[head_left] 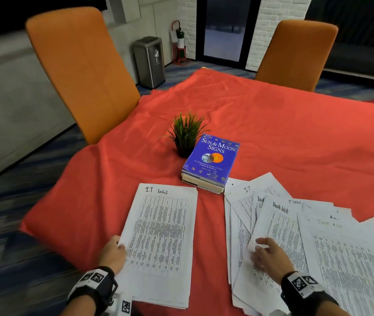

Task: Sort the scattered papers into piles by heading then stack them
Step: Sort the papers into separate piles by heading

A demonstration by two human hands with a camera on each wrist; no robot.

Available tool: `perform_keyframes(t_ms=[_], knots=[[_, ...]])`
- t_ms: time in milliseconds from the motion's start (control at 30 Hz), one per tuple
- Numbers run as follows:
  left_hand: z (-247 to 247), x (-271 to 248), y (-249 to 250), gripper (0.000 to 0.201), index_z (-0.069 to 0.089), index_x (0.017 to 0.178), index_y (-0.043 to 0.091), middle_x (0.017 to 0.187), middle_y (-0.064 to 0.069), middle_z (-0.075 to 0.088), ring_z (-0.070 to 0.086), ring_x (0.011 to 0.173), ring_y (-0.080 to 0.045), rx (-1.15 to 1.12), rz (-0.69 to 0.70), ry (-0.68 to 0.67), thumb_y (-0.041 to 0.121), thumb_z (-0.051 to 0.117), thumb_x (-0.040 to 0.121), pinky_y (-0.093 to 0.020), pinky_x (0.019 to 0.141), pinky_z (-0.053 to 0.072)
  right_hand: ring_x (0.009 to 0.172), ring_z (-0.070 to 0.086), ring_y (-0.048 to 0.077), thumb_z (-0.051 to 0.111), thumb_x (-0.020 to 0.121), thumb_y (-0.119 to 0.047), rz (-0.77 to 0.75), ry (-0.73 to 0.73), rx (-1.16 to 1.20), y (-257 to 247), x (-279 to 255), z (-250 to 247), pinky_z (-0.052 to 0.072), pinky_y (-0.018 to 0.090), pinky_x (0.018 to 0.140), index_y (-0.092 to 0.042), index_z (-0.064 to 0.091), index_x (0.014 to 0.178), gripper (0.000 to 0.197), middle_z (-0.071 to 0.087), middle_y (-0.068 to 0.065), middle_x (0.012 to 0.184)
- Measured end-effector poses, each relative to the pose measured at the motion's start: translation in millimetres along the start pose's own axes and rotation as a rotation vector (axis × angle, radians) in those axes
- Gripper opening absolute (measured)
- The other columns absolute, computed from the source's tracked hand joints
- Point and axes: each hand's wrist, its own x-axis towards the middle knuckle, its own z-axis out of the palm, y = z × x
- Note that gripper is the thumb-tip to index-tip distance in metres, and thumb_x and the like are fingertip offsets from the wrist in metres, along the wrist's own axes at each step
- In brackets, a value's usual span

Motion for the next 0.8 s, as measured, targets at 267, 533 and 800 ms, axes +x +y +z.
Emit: perform_keyframes(t_ms=[267, 533, 800], knots=[[5, -21, 37, 0.048, 0.048, 0.126, 0.028, 0.125, -0.007, 0.05, 0.047, 0.114, -0.029, 0.28, 0.176, 0.177, 0.021, 0.064, 0.081, -0.041, 0.094, 0.044, 0.075, 0.07, 0.021, 0.052, 0.094, -0.022, 0.014, 0.007, -0.009, -1, -5, -12, 0.058, 0.035, 0.07, -0.021, 0.053, 0.116, 0.021, 0.071, 0.005, 0.083], [95, -67, 143, 0.013, 0.063, 0.08, 0.028, 0.079, 0.006, 0.066, 0.065, 0.077, -0.013, -0.023, 0.472, -0.374, 0.016, 0.061, 0.086, -0.026, 0.07, 0.051, 0.074, 0.062, 0.02, 0.059, 0.091, -0.024, 0.18, 0.266, -0.007, 49, -17, -82, 0.044, 0.025, 0.062, -0.017, 0.055, 0.119, 0.029, 0.062, 0.002, 0.089], [196, -108, 182, 0.022, 0.05, 0.096, 0.024, 0.091, 0.003, 0.058, 0.059, 0.076, -0.014, 0.167, 0.451, -0.654, 0.023, 0.066, 0.08, -0.023, 0.067, 0.047, 0.098, 0.06, 0.036, 0.075, 0.071, -0.044, 0.542, 0.543, -0.135, 127, -42, -163, 0.051, 0.04, 0.087, -0.016, 0.048, 0.13, 0.071, 0.056, 0.022, 0.122]])
